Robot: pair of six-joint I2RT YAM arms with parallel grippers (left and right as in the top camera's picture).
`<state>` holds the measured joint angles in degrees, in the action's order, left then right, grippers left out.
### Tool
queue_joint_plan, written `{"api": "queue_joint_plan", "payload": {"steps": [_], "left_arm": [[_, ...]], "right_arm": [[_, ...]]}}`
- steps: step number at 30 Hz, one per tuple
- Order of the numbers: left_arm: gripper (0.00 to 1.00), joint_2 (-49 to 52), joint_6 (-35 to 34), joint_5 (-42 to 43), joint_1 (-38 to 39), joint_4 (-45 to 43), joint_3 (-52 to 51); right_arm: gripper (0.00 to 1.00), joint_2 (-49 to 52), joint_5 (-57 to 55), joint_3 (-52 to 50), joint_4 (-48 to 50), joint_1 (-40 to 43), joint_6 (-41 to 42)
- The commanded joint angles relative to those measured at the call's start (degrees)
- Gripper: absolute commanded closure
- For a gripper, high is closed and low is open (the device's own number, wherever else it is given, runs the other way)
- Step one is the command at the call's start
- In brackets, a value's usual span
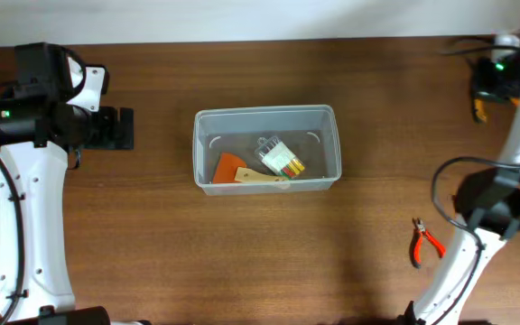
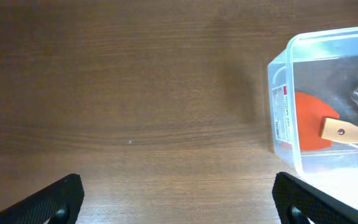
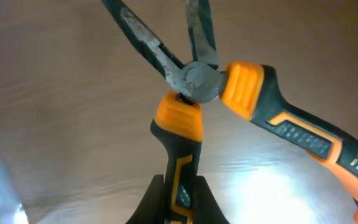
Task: Pack container
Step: 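Carry the pliers left and lower them into the container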
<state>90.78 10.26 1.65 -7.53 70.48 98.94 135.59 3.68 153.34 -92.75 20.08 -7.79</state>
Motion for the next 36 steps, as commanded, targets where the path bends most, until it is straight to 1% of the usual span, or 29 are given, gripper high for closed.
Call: {"api": "queue_joint_plan", "payload": {"steps": [1,10,22,25,28,32,36], "left_arm": [[0.01,0.4,-0.3,0.0,-0.2,-0.1,0.9],[0.01,0.4,-0.3,0.0,-0.1,-0.1,0.9],[0.01,0.4,-0.3,0.0,-0.2,-0.1,0.9],[0.01,0.4,-0.3,0.1,-0.1,-0.1,0.9],[0.01,0.4,-0.3,0.1,-0.1,-0.1,0.9],[0.01,0.4,-0.3,0.0,-0.1,-0.1,0.9],[0.01,0.4,-0.3,0.0,-0.2,-0.1,0.9]], "right_arm": [[0.96,-2.5,2.4,4.0,-2.5,-5.9,-4.5],[0.95,-8.3,2.3,4.0,-4.6,-19.5,-6.4],[0.94,-8.9,1.8,4.0,-4.6,-39.8,-5.3],[0.93,-8.9,1.7,3.3,-4.6,-43.5,-5.5],[0.93,-8.9,1.7,1.3,-4.6,-46.0,-6.0],[0.93,-8.9,1.2,-3.9,-4.6,-47.7,-7.1],[0.93,-8.9,1.3,-11.2,-4.6,-47.9,-11.0]]}}
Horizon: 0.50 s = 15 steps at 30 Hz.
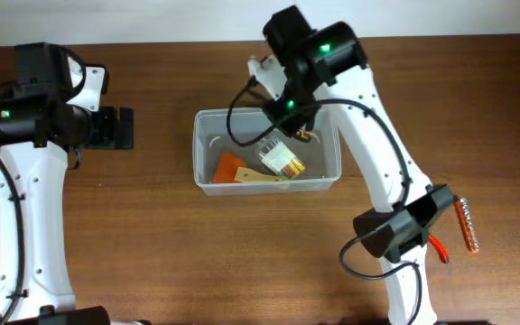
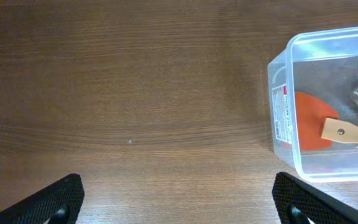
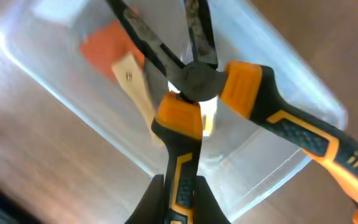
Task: Pack container
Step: 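Carry the pliers left and lower them into the container, then release the pliers and raise the right gripper out of the container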
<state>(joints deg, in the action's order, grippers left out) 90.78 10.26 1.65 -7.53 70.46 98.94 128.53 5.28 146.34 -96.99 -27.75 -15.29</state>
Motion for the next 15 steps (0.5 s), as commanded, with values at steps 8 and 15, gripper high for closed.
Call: {"api": "queue_joint_plan", "payload": {"steps": [8,15], "left_arm": [[0.01,0.4,-0.3,0.0,-0.1,-0.1,0.9],[0.01,0.4,-0.3,0.0,-0.2,-0.1,0.9]], "right_arm": [[0.93,-1.8,1.6,-14.1,0.9,0.0,-8.7],[0.92,-1.7,4.5,-17.9,4.0,0.0,-11.5]]}}
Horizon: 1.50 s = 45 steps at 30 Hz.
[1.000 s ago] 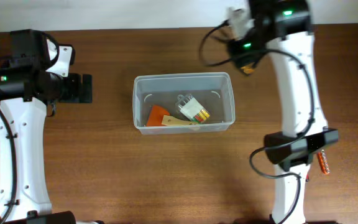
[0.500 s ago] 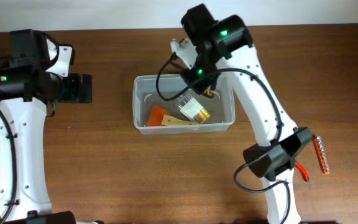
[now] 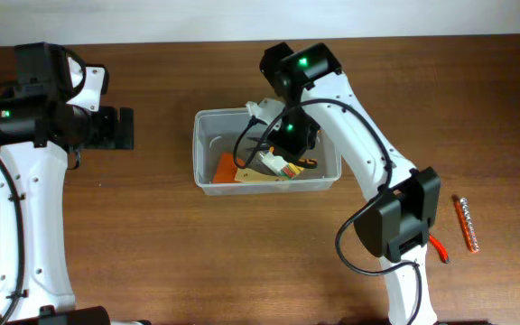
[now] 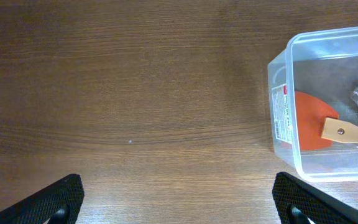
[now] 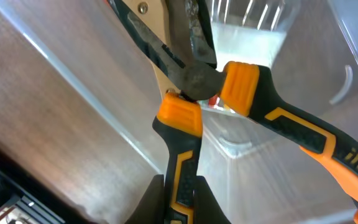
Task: Pack container
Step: 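Release the pliers and raise the right gripper out of the container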
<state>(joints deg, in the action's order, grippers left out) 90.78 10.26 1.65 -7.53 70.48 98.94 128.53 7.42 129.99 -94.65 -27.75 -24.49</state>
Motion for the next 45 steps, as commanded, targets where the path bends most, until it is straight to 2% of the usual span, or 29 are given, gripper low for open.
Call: {"api": "queue_joint_plan", "payload": {"steps": [1,10,12,25,29,32,33,34,35,40,45], "left_arm": [[0.01,0.4,-0.3,0.0,-0.2,-0.1,0.9],[0.01,0.4,-0.3,0.0,-0.2,-0.1,0.9],[0.01,0.4,-0.3,0.0,-0.1,-0.1,0.9],[0.01,0.4,-0.3,0.0,-0.2,-0.1,0.9],[0.01,0.4,-0.3,0.0,-0.1,-0.1,0.9],[0.01,0.4,-0.3,0.0,-0.1,-0.1,0.9],[0.01,0.4,-0.3,0.0,-0.1,-0.1,0.9],[0.01,0.4,-0.3,0.0,-0.2,-0.1,0.9],[0.01,0.4,-0.3,0.1,-0.1,-0.1,0.9],[0.01,0.4,-0.3,0.0,-0.1,-0.1,0.9],[0.01,0.4,-0.3,0.0,-0.1,-0.1,0.9]], "right_arm": [[0.92,-1.7,2.5,-2.3,2.7,0.0,-2.3],[0.92,-1.7,2.5,-6.8,8.5,0.1,-2.3],[0.87,-1.6,2.5,-6.8,9.4,0.1,-2.3],[0.83,-1.6,2.5,-6.8,10.1,0.1,-2.2],[0.70,-1.6,2.4,-6.4,9.8,0.1,-1.6],[0.46,-1.6,1.4,-4.5,7.9,0.2,0.1],[0.30,-1.6,0.4,-3.4,6.8,0.4,0.6],[0.04,-1.6,-1.1,-2.3,5.5,0.5,1.2],[0.01,-1.6,-3.0,-0.9,3.8,0.8,1.7],[0.01,-2.9,-8.8,6.8,-2.6,4.4,8.1],[0.01,-7.5,-11.6,7.2,-2.7,10.4,13.1]]}}
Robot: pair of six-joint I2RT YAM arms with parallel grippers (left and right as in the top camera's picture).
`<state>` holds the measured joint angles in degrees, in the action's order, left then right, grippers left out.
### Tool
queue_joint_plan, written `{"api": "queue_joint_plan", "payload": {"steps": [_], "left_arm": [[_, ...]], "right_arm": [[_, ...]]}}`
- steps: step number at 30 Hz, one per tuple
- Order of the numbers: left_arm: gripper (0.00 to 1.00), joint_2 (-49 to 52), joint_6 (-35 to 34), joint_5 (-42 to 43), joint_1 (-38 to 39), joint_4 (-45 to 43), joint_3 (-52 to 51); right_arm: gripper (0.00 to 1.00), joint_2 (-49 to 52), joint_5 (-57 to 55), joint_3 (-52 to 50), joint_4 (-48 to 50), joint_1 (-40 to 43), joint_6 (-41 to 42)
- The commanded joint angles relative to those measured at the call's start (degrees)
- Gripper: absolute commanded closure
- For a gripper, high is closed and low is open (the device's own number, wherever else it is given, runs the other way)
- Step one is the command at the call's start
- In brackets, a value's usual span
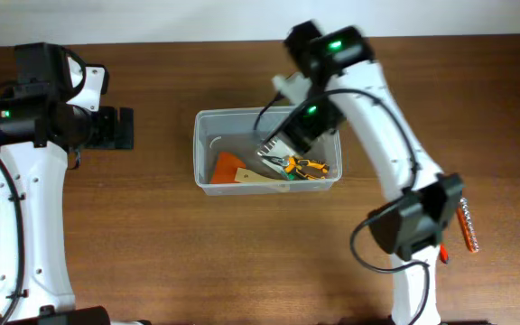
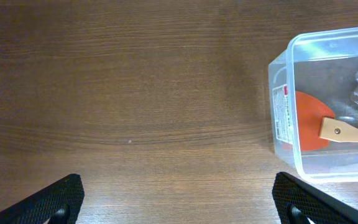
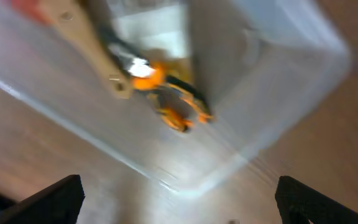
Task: Pack container
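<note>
A clear plastic container (image 1: 197, 149) stands mid-table. Inside lie orange-and-black pliers (image 1: 301, 165), a wooden-handled orange spatula (image 1: 242, 173) and a clear pack (image 1: 273, 146). My right gripper (image 1: 307, 122) hovers over the container's right half, open and empty. The blurred right wrist view shows its fingers wide apart (image 3: 179, 205) above the pliers (image 3: 169, 99) and the spatula handle (image 3: 95, 46). My left gripper (image 1: 116, 128) stands open left of the container. In the left wrist view it (image 2: 179, 199) is over bare wood, with the container wall (image 2: 281, 112) at the right.
On the table at the right lie a red knurled tool (image 1: 465, 224) and red-handled pliers (image 1: 439, 255), partly hidden behind the right arm's base. The table's back edge runs just beyond the container.
My right gripper was shut on the orange-and-black pliers low inside the container. Now it is open and higher, and the pliers lie in the container. The left arm has not moved.
My right gripper held the pliers at the table's far right corner. Then it held them over the container's back edge, then down inside it. Now the pliers rest in the container and the gripper is open above them. The left gripper stayed open throughout.
</note>
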<state>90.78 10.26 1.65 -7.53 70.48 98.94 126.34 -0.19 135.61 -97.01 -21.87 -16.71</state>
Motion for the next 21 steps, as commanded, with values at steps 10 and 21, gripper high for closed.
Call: {"api": "queue_joint_plan", "payload": {"steps": [10,21], "left_arm": [[0.01,0.4,-0.3,0.0,-0.2,-0.1,0.9],[0.01,0.4,-0.3,0.0,-0.1,-0.1,0.9]], "right_arm": [[0.01,-19.1,1.1,-4.5,-0.3,17.4,8.2],[0.01,-32.6,0.8,-20.2,-0.3,23.8,8.9]]}}
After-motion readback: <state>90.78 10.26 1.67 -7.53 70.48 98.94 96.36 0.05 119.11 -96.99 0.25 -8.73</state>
